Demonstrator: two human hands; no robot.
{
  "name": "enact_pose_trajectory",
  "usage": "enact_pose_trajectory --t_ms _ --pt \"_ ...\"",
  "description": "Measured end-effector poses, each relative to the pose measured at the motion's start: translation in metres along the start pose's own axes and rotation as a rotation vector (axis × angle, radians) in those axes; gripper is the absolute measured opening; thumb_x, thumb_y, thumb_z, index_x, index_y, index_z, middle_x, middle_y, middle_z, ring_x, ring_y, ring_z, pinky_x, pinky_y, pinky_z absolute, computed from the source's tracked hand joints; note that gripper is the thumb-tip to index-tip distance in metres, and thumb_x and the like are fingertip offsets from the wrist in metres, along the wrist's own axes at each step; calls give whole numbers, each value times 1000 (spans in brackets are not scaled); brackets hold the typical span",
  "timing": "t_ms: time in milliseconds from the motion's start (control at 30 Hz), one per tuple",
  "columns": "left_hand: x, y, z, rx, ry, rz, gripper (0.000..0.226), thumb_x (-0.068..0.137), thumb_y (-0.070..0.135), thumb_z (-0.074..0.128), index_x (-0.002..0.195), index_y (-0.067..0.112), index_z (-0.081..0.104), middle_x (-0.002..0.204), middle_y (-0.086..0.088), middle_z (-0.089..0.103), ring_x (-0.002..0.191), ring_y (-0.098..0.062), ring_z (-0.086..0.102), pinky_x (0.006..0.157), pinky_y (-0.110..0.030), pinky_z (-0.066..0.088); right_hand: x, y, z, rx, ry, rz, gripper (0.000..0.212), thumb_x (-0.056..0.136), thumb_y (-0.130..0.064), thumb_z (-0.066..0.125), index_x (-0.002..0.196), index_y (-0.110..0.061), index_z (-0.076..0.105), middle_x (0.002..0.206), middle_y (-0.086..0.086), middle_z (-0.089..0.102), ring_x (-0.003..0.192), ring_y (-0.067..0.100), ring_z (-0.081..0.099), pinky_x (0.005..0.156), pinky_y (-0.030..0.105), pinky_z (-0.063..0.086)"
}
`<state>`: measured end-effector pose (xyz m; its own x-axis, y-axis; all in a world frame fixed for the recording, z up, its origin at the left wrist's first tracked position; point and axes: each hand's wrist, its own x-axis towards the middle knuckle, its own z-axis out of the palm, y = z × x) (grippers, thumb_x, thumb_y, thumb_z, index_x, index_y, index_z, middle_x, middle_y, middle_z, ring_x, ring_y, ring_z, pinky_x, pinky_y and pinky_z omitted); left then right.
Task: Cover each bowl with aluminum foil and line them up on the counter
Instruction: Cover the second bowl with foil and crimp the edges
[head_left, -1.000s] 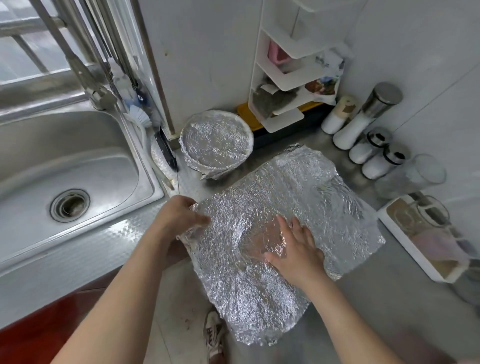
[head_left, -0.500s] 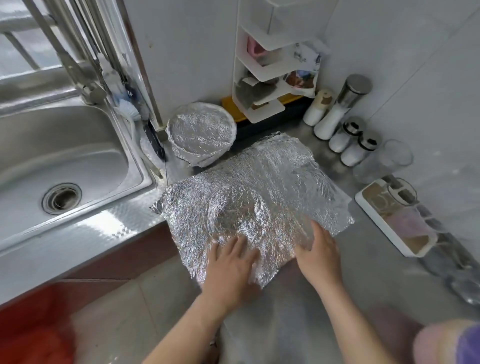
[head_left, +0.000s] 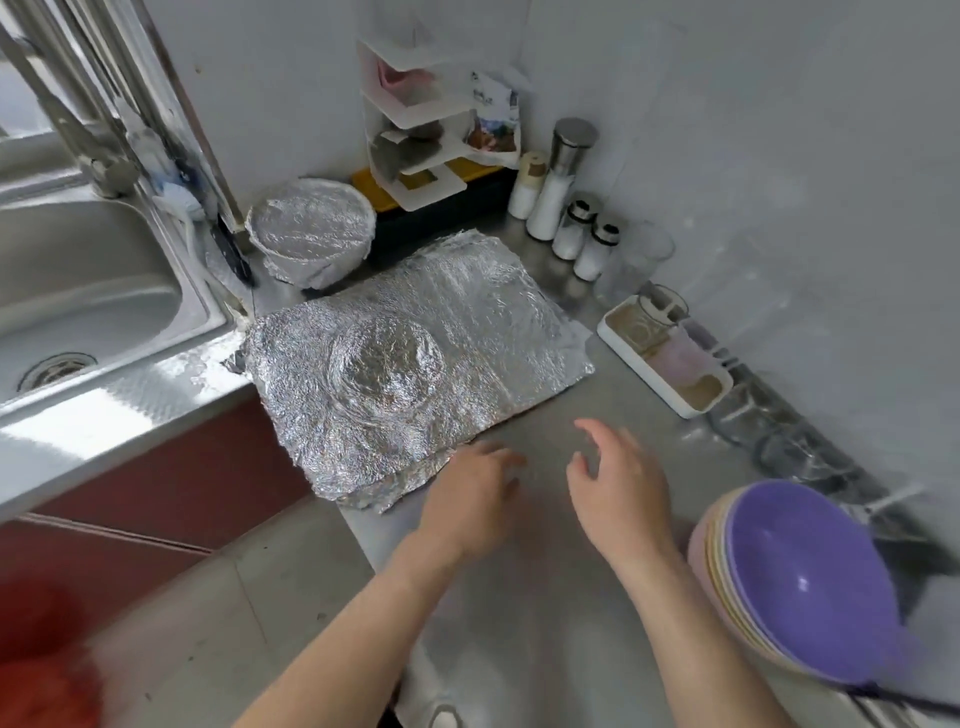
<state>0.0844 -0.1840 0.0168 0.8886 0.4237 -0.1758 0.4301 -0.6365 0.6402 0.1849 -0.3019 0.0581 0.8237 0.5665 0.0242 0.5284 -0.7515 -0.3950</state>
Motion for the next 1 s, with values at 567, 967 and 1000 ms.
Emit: enact_pose_trajectory --t_ms 567,967,1000 --pt "-5 179 99 7 -24 -76 17 87 25 53 92 14 66 96 -12 69 93 -36 64 71 -33 46 -52 124 -77 258 -161 361 49 96 -11 39 144 -20 38 127 6 61 117 30 53 85 34 38" --pt "-8 205 83 -149 64 -89 43 87 30 53 54 3 52 55 -12 59 60 -36 52 53 -31 44 -66 128 -104 151 53 42 38 101 -30 39 134 -15 51 110 10 69 104 35 60 84 44 45" --pt "-11 206 77 -185 98 -97 46 87 29 56 49 5 45 48 -8 51 56 -32 42 49 -29 38 -67 125 -107 63 131 -33 37 101 -32 38 128 -14 55 102 12 71 97 36 61 79 46 46"
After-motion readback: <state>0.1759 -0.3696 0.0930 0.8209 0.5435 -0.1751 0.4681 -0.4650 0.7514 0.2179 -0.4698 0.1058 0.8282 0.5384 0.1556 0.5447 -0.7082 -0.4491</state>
